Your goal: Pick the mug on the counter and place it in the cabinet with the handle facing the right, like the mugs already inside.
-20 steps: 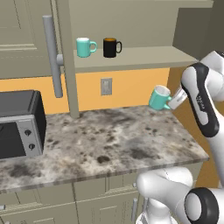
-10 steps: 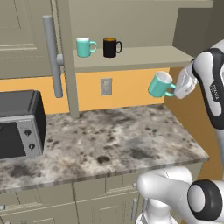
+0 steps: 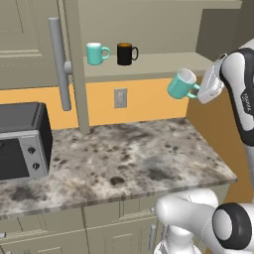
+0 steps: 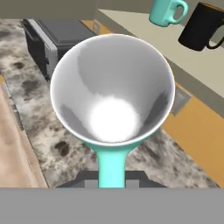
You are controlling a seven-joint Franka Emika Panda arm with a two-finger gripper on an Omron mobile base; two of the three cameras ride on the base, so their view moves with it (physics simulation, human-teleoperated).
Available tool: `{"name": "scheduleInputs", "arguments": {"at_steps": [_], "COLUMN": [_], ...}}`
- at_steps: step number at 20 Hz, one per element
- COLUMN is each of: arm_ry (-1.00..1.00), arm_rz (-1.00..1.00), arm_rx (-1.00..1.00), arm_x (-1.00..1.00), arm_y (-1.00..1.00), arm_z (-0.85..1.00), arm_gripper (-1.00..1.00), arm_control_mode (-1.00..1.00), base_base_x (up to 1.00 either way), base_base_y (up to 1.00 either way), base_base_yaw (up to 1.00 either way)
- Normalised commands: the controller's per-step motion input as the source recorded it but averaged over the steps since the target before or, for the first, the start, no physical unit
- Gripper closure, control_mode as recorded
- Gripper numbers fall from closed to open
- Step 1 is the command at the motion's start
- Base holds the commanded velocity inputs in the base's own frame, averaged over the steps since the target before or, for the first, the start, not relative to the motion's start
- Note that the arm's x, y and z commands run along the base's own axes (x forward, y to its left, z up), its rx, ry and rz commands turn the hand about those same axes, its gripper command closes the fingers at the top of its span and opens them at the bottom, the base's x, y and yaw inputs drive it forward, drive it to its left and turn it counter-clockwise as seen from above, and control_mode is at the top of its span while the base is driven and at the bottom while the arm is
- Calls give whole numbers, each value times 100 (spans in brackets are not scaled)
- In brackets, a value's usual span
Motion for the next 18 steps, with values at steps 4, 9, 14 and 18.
{"name": "scheduleInputs", "arguments": {"at_steps": [4, 9, 14, 18], "arm_ry": [-5, 0, 0, 1], "arm_rz": [-8, -2, 0, 0], "arm_rx": [0, 1, 5, 2], "arm_x": [27, 43, 18, 26], "arm_y": [12, 0, 0, -4], "arm_z": [8, 10, 45, 19], "arm_gripper": [100, 100, 100, 100], "arm_control_mode": [-100, -100, -100, -100], "base_base_x": [0, 0, 0, 0], "base_base_y": [0, 0, 0, 0], "base_base_yaw": [0, 0, 0, 0]}}
